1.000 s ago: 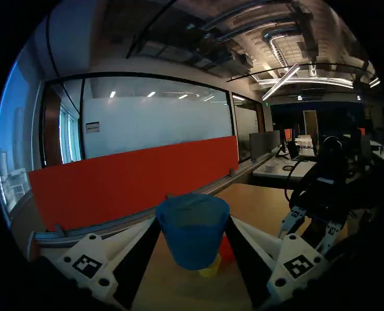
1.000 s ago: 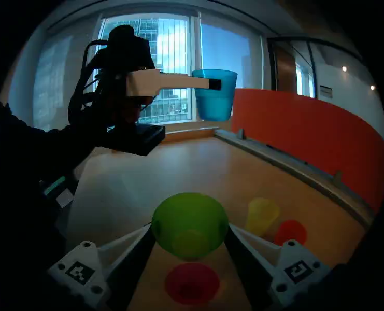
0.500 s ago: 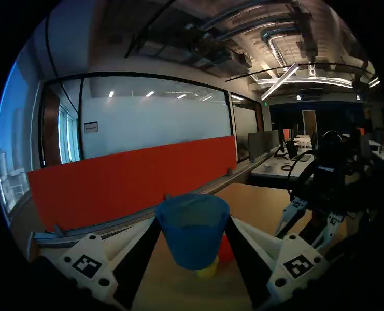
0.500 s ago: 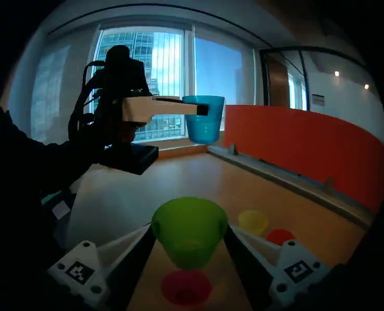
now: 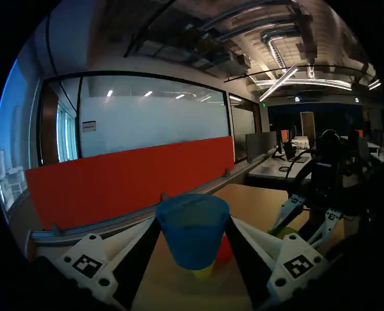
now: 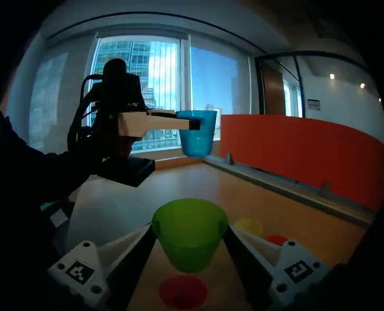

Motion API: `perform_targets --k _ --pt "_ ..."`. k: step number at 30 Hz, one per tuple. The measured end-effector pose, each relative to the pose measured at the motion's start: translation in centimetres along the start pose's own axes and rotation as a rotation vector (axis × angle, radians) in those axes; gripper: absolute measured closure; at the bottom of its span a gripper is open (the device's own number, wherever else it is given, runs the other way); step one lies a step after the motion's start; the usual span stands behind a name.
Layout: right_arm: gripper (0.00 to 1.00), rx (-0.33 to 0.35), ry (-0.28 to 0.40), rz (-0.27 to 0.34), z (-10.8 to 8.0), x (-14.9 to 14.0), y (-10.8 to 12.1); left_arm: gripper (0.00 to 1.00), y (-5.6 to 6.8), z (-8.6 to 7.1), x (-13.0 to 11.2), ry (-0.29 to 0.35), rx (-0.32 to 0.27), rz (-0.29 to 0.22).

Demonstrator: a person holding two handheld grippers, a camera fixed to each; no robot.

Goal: Pour water

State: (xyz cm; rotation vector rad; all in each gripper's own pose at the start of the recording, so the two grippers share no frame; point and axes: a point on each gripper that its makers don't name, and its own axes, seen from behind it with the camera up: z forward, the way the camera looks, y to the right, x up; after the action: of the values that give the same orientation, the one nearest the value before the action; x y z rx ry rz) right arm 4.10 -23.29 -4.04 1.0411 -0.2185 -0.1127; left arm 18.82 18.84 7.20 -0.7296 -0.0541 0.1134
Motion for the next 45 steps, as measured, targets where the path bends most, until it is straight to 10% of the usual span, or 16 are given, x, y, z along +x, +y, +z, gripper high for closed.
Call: perform_targets --k 45 --pt "0.09 -0.025 0.112 -0.028 0.3 3.8 0.6 0.15 1.1 0.1 1.1 0.029 -0.027 -0.019"
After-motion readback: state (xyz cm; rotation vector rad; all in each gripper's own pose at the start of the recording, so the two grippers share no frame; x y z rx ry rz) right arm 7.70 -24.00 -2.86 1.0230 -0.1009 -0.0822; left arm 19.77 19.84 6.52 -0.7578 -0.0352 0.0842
